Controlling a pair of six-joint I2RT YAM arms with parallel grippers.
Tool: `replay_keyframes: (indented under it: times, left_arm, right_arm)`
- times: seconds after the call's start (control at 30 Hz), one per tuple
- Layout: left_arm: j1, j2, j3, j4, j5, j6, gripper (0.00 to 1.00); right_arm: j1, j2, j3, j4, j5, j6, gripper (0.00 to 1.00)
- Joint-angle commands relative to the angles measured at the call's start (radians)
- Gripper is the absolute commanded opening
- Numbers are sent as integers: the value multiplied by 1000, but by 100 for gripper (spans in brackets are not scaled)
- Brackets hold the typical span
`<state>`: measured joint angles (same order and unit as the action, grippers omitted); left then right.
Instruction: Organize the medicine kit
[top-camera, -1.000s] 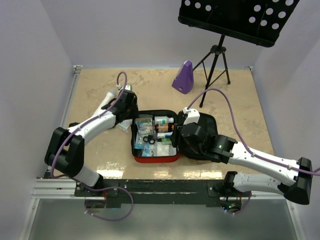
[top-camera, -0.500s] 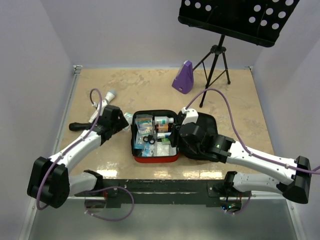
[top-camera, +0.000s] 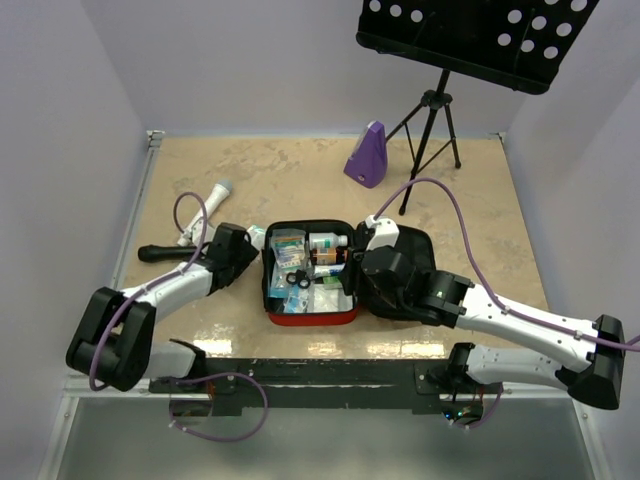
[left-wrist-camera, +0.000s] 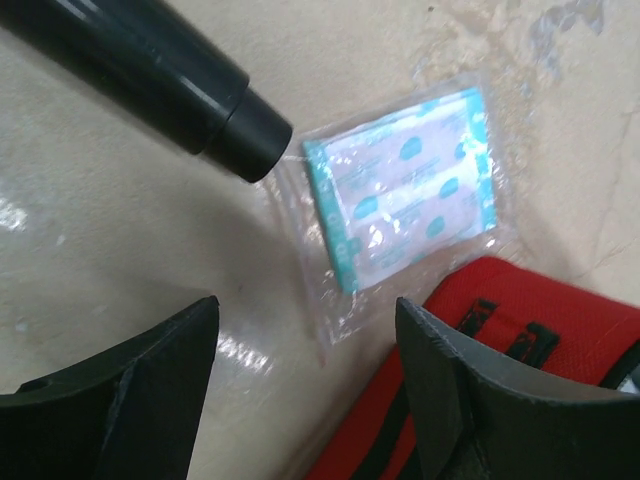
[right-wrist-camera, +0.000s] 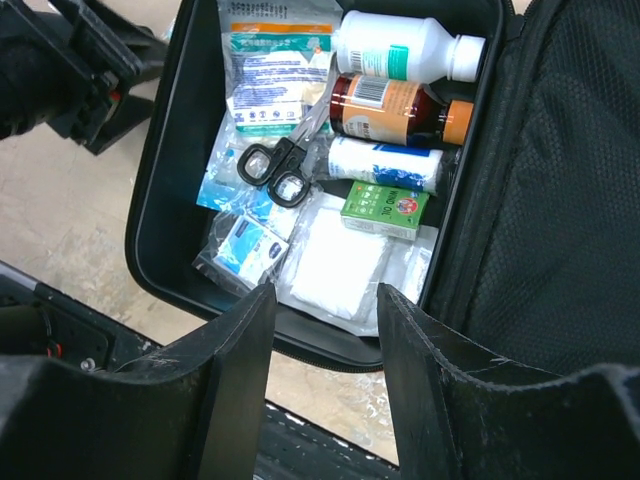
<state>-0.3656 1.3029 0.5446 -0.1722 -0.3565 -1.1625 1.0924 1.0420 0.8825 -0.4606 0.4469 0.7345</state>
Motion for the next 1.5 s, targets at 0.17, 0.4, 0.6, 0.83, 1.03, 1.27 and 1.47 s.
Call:
replay_keyframes:
  times: [0.17, 0.4, 0.6, 0.83, 1.03, 1.27, 1.47]
  left_arm:
    - [37, 225, 138, -50, -30, -97, 66]
    - [45, 259, 152, -90, -41, -74, 31]
    - [65, 220, 109, -67, -6, -37, 0]
    - [67, -104, 106, -93, -1, 84, 0]
    - [67, -333, 175, -102, 71, 201, 0]
    - [65, -477, 184, 0, 307, 254, 0]
    - [36, -531, 141, 131, 485, 208, 0]
  right_arm:
    - [0, -28, -4, 13, -25, 17, 50]
    - [1, -34, 10, 8, -27, 11, 50]
    - [0, -45, 18, -3, -25, 13, 50]
    - [0, -69, 13, -10, 19, 52, 51]
    - [-2, -74, 4, 13, 96, 132, 52]
    - [-71, -108, -51, -36, 95, 276, 62]
    - [-269, -236, -240, 40, -106, 321, 69]
